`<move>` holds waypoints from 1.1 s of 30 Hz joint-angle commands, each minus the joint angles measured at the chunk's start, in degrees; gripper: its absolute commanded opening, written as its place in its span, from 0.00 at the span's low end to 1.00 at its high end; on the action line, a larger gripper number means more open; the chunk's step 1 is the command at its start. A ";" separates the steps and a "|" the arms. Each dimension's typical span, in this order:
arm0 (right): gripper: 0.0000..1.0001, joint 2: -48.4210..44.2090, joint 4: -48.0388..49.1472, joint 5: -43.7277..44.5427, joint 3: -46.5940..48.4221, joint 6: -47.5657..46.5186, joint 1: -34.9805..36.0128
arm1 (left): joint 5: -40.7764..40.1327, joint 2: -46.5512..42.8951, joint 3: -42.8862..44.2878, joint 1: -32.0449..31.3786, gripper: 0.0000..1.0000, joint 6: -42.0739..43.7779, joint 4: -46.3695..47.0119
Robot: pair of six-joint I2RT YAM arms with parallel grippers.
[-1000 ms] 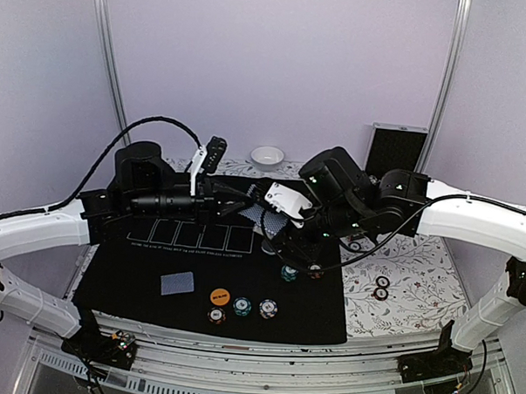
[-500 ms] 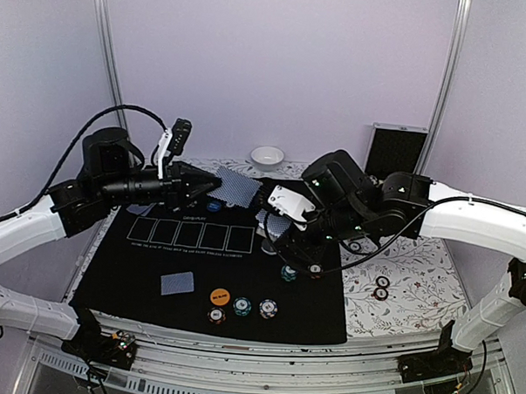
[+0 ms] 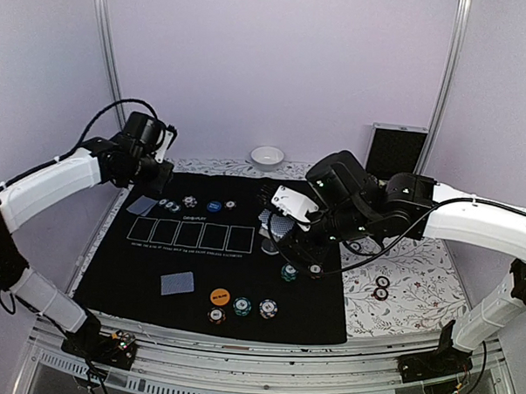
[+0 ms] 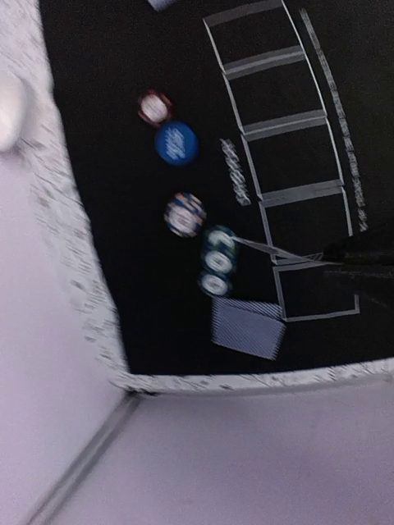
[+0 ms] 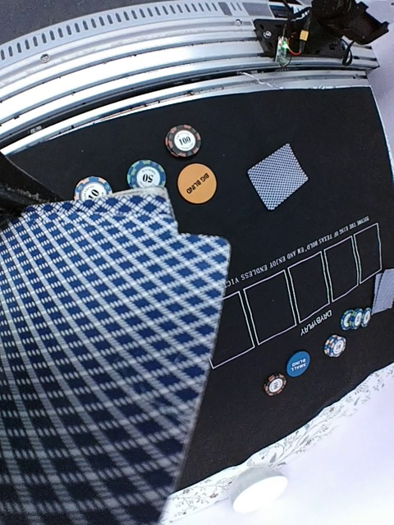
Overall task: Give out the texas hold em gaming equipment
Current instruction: Pick up the poker card from the face-down deck piles, then flop the poker card into the community card area.
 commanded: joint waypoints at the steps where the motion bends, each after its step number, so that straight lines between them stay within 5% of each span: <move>1: 0.04 -2.86 1.45 -0.23 -1.00 -0.44 -0.25 | -20.01 6.40 -0.09 4.09 0.00 -0.97 -13.57; 8: 0.04 -3.53 1.64 -0.26 -1.45 0.06 -0.25 | -25.39 15.75 4.43 7.95 0.00 -5.16 -21.48; 13: 0.04 -3.75 1.79 -0.45 -1.55 0.41 -0.22 | -26.86 13.77 -5.05 6.66 0.00 2.94 -6.48; 17: 0.04 -3.79 1.74 -0.57 -1.33 0.12 -0.22 | -20.81 7.69 -17.14 5.24 0.00 17.88 13.01; 25: 0.04 -4.08 2.21 -1.30 -0.81 -1.02 -0.22 | -1.54 -6.24 -36.17 5.42 0.00 43.73 34.15; 33: 0.04 -5.90 2.25 -3.23 -1.00 -3.09 -0.22 | 17.15 -7.17 -44.66 16.74 0.00 58.67 49.87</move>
